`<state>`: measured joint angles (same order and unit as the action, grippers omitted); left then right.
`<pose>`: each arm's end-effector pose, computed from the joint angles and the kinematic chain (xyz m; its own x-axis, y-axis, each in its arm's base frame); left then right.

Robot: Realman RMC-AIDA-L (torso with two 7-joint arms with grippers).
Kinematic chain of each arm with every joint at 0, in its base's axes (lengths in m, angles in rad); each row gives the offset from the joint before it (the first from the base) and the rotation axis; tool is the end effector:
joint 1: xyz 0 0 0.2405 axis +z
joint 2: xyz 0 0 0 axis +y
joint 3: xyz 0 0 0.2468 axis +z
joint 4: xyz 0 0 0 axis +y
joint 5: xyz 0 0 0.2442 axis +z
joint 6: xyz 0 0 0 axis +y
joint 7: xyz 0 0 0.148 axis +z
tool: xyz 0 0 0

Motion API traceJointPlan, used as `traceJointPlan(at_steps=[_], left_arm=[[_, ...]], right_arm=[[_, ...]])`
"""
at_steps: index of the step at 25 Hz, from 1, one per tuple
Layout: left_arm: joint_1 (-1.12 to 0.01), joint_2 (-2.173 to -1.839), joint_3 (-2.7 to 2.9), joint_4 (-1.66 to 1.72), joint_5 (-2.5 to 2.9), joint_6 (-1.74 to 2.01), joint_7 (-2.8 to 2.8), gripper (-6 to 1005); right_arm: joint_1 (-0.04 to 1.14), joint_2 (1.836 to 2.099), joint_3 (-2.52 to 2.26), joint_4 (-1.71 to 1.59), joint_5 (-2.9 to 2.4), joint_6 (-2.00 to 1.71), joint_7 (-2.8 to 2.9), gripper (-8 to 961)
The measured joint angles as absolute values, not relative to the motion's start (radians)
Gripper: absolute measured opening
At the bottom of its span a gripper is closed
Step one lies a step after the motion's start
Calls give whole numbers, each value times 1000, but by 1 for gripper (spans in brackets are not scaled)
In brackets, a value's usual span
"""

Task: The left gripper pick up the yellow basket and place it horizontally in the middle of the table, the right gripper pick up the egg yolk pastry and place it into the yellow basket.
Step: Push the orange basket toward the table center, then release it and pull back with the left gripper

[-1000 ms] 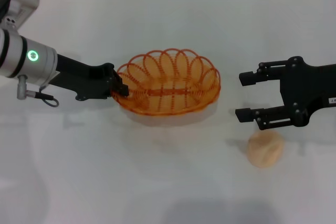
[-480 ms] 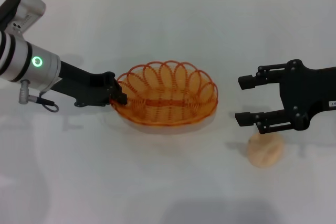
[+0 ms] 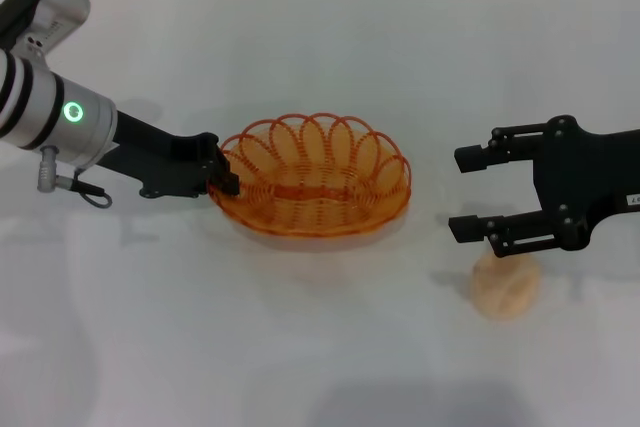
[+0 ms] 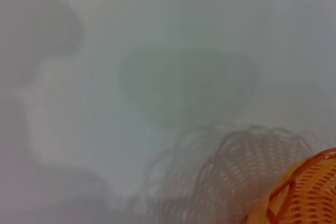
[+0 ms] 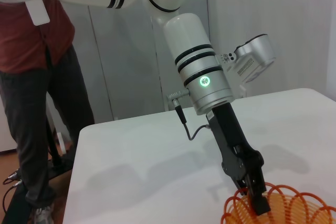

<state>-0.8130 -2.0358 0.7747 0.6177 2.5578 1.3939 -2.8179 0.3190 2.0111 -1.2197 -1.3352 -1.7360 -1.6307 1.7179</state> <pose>-0.2547 0.4111 -0.0141 0.0013 0.9900 0.1411 0.9894 0.0192 -0.1439 0.1737 0.3308 0.0475 0.9254 -0.1220 -0.3587 -0.1666 -0.9813 -0.0962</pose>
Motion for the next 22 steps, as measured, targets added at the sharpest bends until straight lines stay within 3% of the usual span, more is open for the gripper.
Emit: traceJointPlan(at_steps=[22], left_arm=[[-813,-2039,770,607,2553,1389,-2818,103]], right_arm=[[322,2011,-1219,-1330,-1737,-1631,1716,724]])
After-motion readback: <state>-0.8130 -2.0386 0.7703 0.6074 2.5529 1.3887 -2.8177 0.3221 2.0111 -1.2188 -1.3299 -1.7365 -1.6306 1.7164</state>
